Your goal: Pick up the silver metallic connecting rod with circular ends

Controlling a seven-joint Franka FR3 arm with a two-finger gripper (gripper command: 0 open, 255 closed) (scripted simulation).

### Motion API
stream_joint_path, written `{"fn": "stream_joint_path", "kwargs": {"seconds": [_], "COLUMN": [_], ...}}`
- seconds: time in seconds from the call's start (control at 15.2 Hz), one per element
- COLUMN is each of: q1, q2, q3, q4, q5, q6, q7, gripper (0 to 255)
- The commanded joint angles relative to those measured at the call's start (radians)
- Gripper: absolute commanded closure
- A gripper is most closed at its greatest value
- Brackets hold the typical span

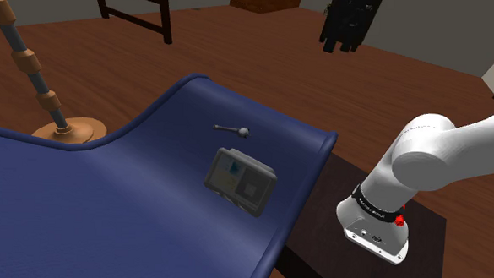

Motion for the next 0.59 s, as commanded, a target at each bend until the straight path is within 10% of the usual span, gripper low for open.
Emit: {"fn": "stream_joint_path", "kwargs": {"seconds": [0.0, 0.53], "q1": [0.000, 0.017], "q2": [0.000, 0.039], "q3": [0.000, 0.179], "q4": [0.000, -0.180], "q5": [0.000, 0.031], "q6": [0.000, 0.291], "q7": [0.000, 0.138], "gripper": [0, 0]}}
